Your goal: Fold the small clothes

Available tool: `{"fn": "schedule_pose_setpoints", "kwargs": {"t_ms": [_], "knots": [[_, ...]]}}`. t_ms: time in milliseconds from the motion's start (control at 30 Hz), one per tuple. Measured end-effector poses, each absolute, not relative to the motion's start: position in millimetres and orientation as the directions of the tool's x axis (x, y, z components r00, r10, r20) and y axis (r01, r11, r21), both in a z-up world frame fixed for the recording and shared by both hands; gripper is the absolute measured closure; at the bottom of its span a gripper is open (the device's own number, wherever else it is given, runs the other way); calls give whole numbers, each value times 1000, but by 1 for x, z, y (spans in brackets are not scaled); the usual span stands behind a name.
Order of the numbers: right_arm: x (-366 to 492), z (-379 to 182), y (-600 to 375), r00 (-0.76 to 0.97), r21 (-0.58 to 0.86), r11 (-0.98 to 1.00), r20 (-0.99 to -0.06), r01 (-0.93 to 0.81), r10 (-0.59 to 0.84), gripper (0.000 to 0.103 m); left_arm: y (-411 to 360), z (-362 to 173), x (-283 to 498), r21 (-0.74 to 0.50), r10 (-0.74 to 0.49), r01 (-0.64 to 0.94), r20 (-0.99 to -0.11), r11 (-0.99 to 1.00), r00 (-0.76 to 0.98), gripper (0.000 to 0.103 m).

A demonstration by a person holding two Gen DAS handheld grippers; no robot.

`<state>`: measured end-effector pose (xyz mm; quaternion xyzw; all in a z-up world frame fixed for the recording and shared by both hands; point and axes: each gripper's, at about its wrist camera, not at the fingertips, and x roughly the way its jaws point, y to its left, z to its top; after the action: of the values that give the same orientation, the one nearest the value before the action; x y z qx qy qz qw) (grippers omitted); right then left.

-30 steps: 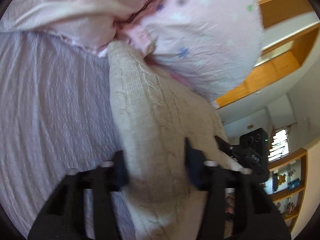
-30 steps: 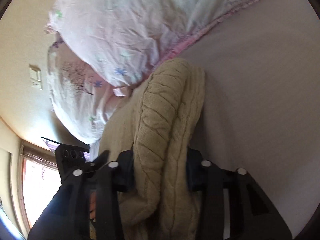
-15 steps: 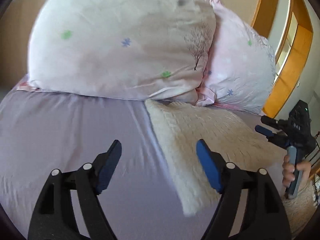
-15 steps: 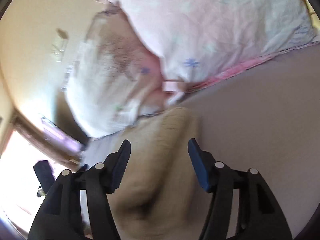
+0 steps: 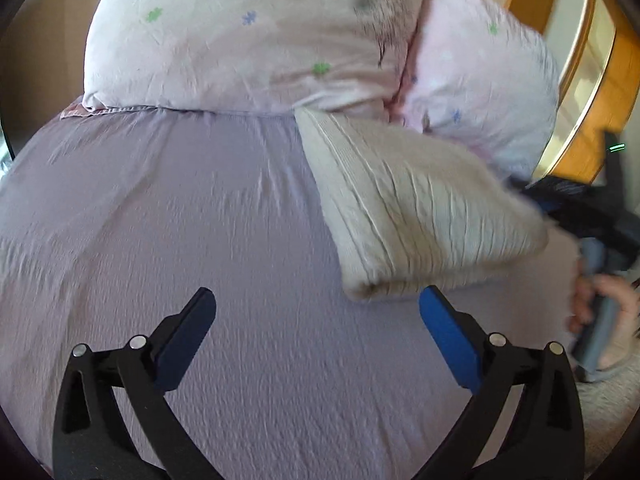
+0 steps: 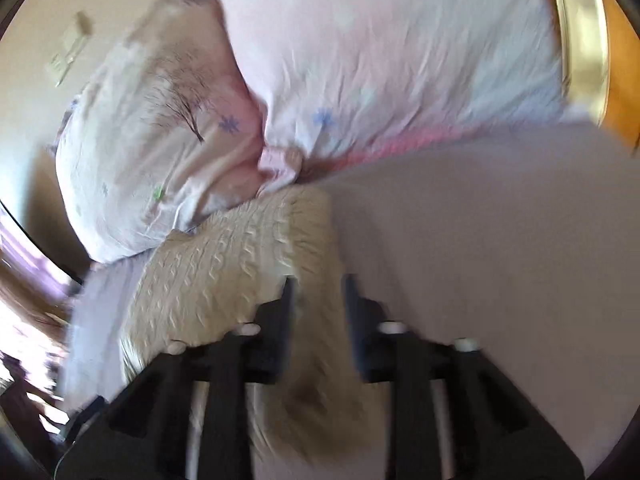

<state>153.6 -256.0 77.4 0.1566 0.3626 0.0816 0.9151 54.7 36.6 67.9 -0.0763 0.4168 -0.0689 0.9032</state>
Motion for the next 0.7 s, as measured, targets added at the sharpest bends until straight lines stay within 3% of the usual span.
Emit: {"fn": "schedule_pose_setpoints", "kwargs": {"t_ms": [33,100,267,567,700], "knots": [[141,83,-259,752,327,944,-611,-43,246,2,33,66,53,-173,-172,63,-750,983,639,2],[98,91,-262,804,288,954,-545,-86,237,1,26,61,49,-138,-153,72,-760,988,631,2],[64,73,-236,746,-2,1000,-666,9,-8,1,11,44,53,-82,-108,72,-815,994,569,2],[54,25,-186,649,-104,985,-761,-135,9,1,5,32,52,2,-15,30,-834,1000,552,2],[64,22,-191,622,-54,990,-782,-128,38,1,6,32,55,3,-11,25,-836,1000,549,2]]}}
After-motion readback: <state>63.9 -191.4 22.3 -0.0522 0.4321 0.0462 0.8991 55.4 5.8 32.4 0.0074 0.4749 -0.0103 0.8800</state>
